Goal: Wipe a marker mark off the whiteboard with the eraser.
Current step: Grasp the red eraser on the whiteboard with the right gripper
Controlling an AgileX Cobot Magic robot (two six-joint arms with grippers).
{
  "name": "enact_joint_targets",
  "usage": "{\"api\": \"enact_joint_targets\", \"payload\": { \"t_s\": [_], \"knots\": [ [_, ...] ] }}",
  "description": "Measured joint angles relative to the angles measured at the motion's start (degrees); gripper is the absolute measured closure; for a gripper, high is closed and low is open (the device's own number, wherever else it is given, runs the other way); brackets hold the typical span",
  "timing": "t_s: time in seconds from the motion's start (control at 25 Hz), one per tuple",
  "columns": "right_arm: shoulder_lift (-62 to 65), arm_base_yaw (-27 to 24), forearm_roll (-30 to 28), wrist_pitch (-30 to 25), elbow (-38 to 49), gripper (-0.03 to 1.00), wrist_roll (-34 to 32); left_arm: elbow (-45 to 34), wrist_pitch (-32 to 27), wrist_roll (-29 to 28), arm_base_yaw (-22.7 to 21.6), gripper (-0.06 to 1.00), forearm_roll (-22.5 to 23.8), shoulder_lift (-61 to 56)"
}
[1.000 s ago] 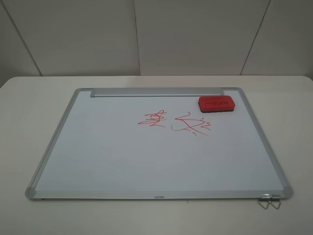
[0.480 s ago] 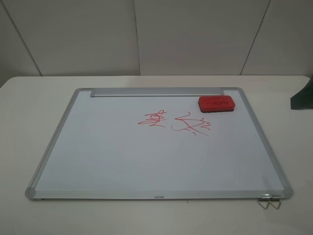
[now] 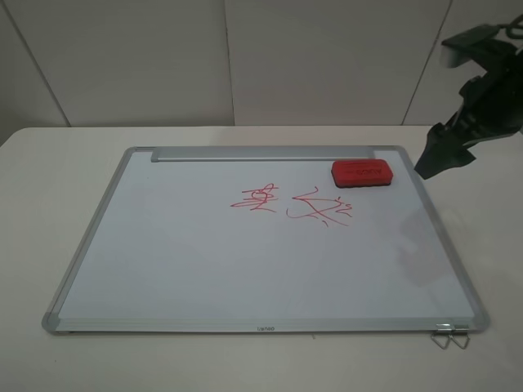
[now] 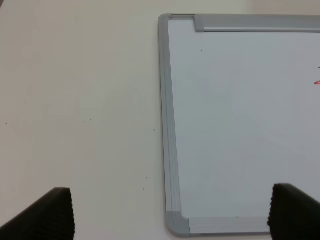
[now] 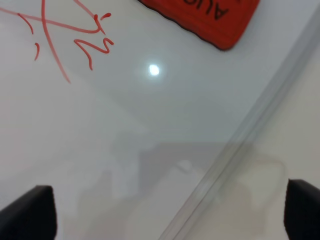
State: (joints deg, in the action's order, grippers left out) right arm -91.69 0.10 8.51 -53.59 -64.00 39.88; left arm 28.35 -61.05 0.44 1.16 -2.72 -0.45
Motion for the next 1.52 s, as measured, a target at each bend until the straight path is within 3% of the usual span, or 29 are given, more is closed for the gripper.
{"api": "enact_joint_targets", "payload": {
  "t_s": [0.2, 0.4, 0.72, 1.04, 1.52],
  "knots": [
    [-11.88, 1.26, 0.47, -0.56, -9.53, 0.14, 17.72, 0.0, 0.0, 0.0, 0.0, 0.17, 0.0, 0.0],
    [-21.59, 2.61, 0.42, -2.41, -19.17, 0.14, 26.84, 0.0, 0.0, 0.0, 0.0, 0.17, 0.0, 0.0],
    [-31.19, 6.38, 0.28, -3.62, -27.58, 0.14, 28.96, 0.0, 0.0, 0.0, 0.0, 0.17, 0.0, 0.0],
    [-33.84, 8.49, -4.02, 0.28, -27.72, 0.14, 33.96, 0.0, 0.0, 0.0, 0.0, 0.17, 0.0, 0.0],
    [-35.49, 8.55, -8.51, 3.07, -27.73, 0.14, 34.55, 0.0, 0.0, 0.0, 0.0, 0.17, 0.0, 0.0]
  ]
}}
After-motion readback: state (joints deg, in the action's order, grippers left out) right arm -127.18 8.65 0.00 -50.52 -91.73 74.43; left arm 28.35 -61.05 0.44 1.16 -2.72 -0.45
